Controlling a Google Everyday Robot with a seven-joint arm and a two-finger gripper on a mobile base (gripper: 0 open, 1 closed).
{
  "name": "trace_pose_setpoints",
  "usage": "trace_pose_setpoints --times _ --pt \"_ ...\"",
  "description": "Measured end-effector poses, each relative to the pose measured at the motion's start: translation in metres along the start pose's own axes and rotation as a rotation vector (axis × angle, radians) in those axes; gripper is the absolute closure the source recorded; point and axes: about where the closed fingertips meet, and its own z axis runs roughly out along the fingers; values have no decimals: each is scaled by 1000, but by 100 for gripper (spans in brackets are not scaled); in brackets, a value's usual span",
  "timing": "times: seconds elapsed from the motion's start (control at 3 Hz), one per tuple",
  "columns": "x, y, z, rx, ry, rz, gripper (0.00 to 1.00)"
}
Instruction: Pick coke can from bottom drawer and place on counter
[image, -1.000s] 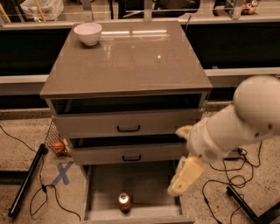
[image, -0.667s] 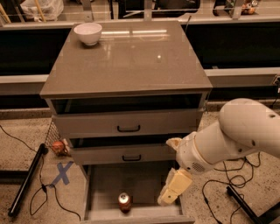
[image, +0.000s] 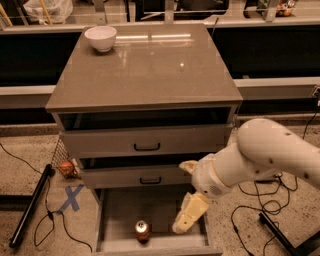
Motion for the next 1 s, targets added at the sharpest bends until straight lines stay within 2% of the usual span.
trace_pose_setpoints --times 0.33,0.67,1.0 --pt "5 6 66 -93 -150 -29 0" --pt "-11 -8 87 6 -419 -20 0" --pt "1 -27 91 96 -490 -24 0"
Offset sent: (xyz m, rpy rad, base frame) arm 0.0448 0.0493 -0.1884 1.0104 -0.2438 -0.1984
